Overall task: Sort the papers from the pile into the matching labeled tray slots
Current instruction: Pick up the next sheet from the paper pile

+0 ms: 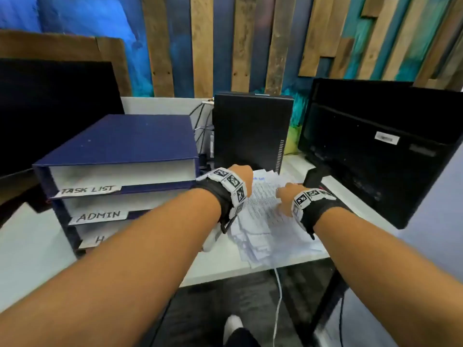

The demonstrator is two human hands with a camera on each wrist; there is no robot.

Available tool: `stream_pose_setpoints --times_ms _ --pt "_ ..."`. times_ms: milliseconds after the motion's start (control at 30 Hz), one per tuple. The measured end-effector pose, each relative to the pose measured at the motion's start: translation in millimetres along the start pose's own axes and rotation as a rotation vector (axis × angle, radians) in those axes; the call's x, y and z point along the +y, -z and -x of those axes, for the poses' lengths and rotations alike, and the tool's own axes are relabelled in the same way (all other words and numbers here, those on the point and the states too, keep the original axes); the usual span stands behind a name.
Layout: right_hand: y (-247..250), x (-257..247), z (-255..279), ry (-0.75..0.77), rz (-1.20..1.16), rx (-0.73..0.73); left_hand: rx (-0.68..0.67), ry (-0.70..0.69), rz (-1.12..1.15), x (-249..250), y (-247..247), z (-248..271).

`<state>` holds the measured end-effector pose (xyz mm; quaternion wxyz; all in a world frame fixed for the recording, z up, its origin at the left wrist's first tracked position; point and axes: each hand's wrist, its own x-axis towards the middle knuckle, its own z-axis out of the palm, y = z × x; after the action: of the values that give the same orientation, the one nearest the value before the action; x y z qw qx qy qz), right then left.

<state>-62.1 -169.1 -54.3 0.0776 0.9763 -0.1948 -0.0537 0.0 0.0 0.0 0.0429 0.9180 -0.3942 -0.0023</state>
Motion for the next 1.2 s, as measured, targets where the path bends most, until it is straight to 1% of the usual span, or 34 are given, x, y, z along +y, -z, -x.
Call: stream_pose_setpoints --times_ms 67,133,167,233,333,400,533,600,700,800,867,1000,1100,1167,1200 --pt "-7 4 -5 -0.037 -0.014 -0.062 -0.077 0.029 0.015 -3 -22 -10" --pt "-18 8 -11 -0.047 -0.058 -0.141 -0.188 0.091 0.010 -3 -51 -22" --pt "-24 11 -16 -0.046 -0.073 -0.186 -0.221 0.104 0.017 -3 -62 -28" --pt "-34 15 -21 -0.046 -0.098 -0.213 -0.235 0.132 0.028 -3 -79 -40" --pt "-39 17 -21 -0.054 -0.119 -0.180 -0.253 0.151 0.039 -6 -99 -55" --pt "-39 19 -24 -0.045 -0.115 -0.175 -0.240 0.171 0.052 -4 -106 -63" --pt "-39 19 -27 -0.038 -0.108 -0.193 -0.148 0.347 0.141 -5 -108 -76" --pt "-42 19 -30 -0.037 -0.110 -0.203 -0.149 0.397 0.195 -8 -108 -82" --pt "-42 18 -34 -0.033 -0.120 -0.233 -0.148 0.433 0.259 -8 -106 -89" --pt "-41 17 -39 -0.024 -0.118 -0.256 -0.161 0.538 0.377 -6 -102 -96" --pt "-42 17 -40 -0.028 -0.108 -0.257 -0.164 0.583 0.415 -7 -100 -99" --pt "-46 18 -39 -0.039 -0.116 -0.242 -0.165 0.539 0.399 -11 -102 -102" --pt "-48 17 -41 -0.028 -0.102 -0.248 -0.156 0.564 0.416 -13 -101 -110" --pt "-47 17 -42 -0.011 -0.103 -0.255 -0.145 0.542 0.400 -15 -101 -113" --pt "-47 17 -43 -0.006 -0.108 -0.262 -0.115 0.518 0.419 -16 -99 -113"
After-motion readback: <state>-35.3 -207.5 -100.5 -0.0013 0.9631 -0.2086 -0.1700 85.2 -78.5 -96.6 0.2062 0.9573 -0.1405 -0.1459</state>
